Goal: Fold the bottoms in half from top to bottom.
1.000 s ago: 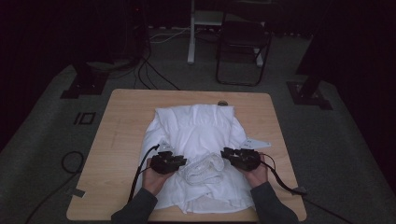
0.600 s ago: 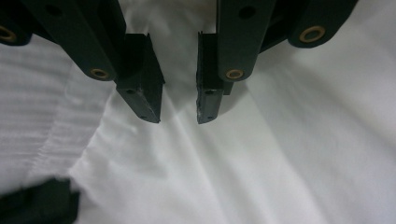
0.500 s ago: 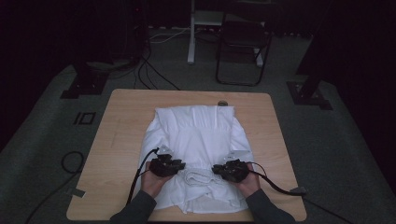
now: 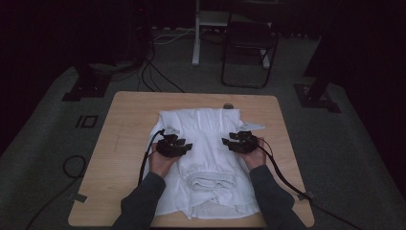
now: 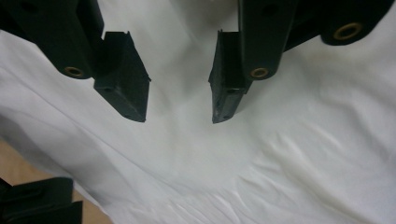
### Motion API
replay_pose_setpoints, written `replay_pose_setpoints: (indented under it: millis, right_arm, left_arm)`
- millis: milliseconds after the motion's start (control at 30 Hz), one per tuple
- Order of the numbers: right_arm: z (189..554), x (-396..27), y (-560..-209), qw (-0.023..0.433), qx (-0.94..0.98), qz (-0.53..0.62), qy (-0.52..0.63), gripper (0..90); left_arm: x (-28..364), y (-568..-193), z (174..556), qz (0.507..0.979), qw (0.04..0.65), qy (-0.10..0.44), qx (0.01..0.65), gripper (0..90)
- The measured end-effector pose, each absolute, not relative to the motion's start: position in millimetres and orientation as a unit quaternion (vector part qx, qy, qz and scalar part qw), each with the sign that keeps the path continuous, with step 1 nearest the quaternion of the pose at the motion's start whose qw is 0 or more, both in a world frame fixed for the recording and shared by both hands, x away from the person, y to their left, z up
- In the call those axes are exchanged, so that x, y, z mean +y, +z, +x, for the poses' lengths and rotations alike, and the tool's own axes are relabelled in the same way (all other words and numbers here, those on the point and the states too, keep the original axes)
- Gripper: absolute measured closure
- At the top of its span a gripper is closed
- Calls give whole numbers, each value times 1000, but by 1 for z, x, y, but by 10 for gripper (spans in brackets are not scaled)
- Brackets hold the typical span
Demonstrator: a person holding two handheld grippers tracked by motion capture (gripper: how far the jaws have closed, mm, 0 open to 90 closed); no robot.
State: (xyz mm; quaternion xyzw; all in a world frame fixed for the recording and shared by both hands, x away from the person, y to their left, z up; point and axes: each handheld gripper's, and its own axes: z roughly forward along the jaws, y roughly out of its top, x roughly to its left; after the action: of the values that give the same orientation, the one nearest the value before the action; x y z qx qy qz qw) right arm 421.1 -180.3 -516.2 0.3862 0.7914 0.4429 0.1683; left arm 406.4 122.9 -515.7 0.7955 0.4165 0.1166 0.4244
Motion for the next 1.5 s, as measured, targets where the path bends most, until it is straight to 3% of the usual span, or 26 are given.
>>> replay_pose_setpoints:
  millis: [167,400,600,833,1067,1300,1433,1500]
  right_arm:
    - [447,-163,-546,176,813,403,383,485]
    - [442,-160,-559,182,808,408,383,475]
    - [424,-159,-564,200,805,403,387,473]
    - [389,-163,-567,194,814,377,398,473]
    - [364,-163,-568,188,824,359,396,472]
    - [365,-164,-567,178,826,359,396,471]
    - [365,-164,-567,177,827,358,396,470]
    - [366,-164,-567,176,827,358,396,471]
  left_arm:
    - [121,-542,430,795,412,109,431,564]
    - [120,-548,422,803,407,122,418,558]
    - [120,-557,398,805,411,118,411,557]
    - [122,-560,354,799,416,116,418,553]
    - [129,-547,338,804,417,96,413,523]
    - [164,-505,391,763,419,183,457,436]
    - [187,-510,447,731,383,207,526,399]
    - [190,-514,455,726,376,208,537,382]
